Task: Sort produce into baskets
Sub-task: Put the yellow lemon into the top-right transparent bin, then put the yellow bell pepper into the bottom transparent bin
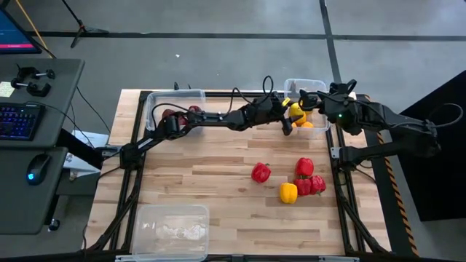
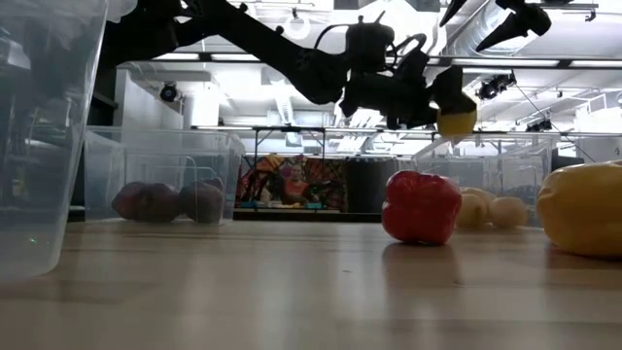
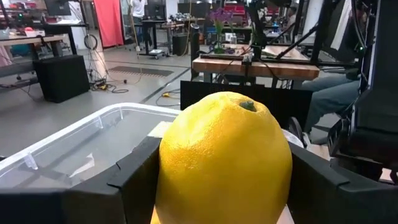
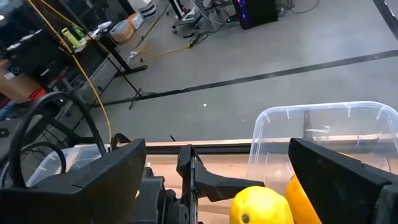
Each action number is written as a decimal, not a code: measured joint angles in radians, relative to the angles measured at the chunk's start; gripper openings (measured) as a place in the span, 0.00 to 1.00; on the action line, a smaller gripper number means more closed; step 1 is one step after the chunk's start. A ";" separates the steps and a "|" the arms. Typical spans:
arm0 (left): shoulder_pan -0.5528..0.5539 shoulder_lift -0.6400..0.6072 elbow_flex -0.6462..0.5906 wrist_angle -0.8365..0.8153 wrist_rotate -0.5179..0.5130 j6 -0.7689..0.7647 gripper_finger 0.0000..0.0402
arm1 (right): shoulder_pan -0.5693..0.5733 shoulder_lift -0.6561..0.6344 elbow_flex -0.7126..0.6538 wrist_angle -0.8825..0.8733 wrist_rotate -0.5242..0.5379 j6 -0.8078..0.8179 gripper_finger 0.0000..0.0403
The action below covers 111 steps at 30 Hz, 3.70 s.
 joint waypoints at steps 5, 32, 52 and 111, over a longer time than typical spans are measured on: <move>0.011 0.000 0.000 -0.003 0.000 -0.001 0.72 | 0.000 0.000 0.000 -0.001 -0.001 -0.003 0.95; 0.014 -0.525 -0.112 -0.974 0.105 0.038 0.91 | 0.002 0.004 0.000 0.001 -0.220 -0.149 0.95; -0.164 -1.489 -1.135 -0.434 -0.070 -0.365 0.91 | 0.603 0.299 -0.239 0.078 -0.715 0.575 0.95; -0.163 -2.016 -1.135 -0.290 0.064 -0.356 0.91 | 0.493 0.960 0.538 0.353 -0.605 -0.071 0.66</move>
